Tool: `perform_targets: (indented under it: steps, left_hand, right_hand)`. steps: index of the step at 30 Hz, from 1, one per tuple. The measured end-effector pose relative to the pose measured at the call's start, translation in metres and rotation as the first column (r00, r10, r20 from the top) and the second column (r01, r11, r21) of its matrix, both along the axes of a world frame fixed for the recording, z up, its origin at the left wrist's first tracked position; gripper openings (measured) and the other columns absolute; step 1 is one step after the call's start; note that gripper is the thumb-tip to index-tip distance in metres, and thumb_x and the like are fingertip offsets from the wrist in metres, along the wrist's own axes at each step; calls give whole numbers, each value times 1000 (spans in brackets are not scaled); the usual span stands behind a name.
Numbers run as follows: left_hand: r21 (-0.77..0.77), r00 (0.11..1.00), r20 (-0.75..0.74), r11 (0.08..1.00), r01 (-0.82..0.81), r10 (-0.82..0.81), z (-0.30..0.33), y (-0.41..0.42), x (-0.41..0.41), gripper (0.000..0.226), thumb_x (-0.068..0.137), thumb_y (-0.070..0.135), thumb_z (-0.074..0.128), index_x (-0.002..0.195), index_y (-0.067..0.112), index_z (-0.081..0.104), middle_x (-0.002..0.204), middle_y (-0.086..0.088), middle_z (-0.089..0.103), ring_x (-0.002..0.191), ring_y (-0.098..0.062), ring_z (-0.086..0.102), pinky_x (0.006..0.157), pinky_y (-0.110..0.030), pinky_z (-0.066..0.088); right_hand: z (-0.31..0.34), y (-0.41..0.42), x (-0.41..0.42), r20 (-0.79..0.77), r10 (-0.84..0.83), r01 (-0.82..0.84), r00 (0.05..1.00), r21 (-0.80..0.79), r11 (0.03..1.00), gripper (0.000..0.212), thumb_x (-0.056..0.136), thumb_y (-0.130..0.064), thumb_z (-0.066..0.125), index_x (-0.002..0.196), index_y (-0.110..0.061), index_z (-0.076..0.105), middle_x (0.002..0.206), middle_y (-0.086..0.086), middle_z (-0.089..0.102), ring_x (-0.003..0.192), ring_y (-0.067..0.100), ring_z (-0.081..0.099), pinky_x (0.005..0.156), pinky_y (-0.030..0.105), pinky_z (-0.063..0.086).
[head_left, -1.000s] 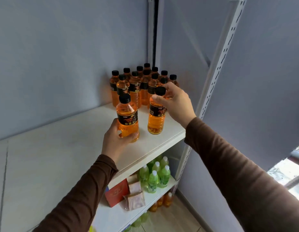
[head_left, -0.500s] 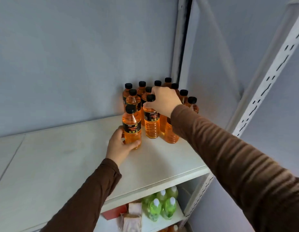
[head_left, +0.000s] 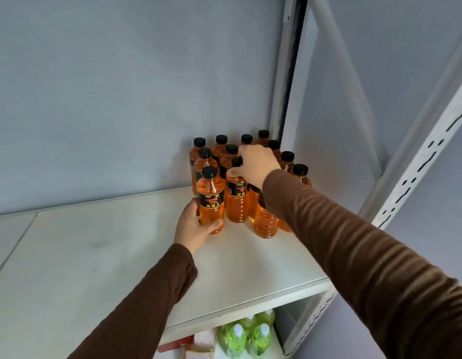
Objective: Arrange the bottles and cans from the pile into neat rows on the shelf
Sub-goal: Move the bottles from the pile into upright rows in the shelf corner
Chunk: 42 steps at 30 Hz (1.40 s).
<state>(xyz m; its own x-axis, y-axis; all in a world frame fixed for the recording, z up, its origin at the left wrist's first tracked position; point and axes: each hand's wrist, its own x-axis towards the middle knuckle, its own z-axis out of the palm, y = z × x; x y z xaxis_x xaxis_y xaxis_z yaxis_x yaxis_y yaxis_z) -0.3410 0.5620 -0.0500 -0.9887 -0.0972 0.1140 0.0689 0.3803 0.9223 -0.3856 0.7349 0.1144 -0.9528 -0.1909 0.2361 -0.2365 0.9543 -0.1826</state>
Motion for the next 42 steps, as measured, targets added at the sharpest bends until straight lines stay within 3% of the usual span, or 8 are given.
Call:
perform_targets:
  steps: [7,13,24,42]
  left_hand:
    - [-58,1000,-16,998,-4,3,-6,-1,-5,70,76,40,83,129,37,36,135,6,55,123,-19,56,102,-46,50]
    - [-123,999,-35,992,-4,-1,-16,-3,-2,70,76,40,82,129,37,37,134,6,55,122,-19,56,100,-47,51]
    - [-167,998,-54,985,-46,38,-15,0,-9,70,76,43,81,130,35,37,133,5,55,119,-21,58,99,-48,52]
    - [-152,999,-29,988,-25,20,-12,-1,-8,69,77,41,80,131,32,38,134,5,55,121,-20,57,100,-48,51]
  right_hand:
    - [8,3,3,-69,69,-63,995,79,995,41,90,-34,67,125,-15,58,113,11,66,99,30,64,82,39,54]
    - [15,4,7,-7,140,-137,990,170,976,41,93,-24,64,133,-18,57,122,12,64,107,30,62,88,39,51]
    - [13,6,5,-17,150,-148,988,109,983,30,93,-24,65,122,-19,63,114,11,67,101,30,64,84,40,53]
    - [10,6,5,-34,157,-149,987,176,973,36,97,-25,58,131,-13,56,120,13,65,107,30,62,90,42,51]
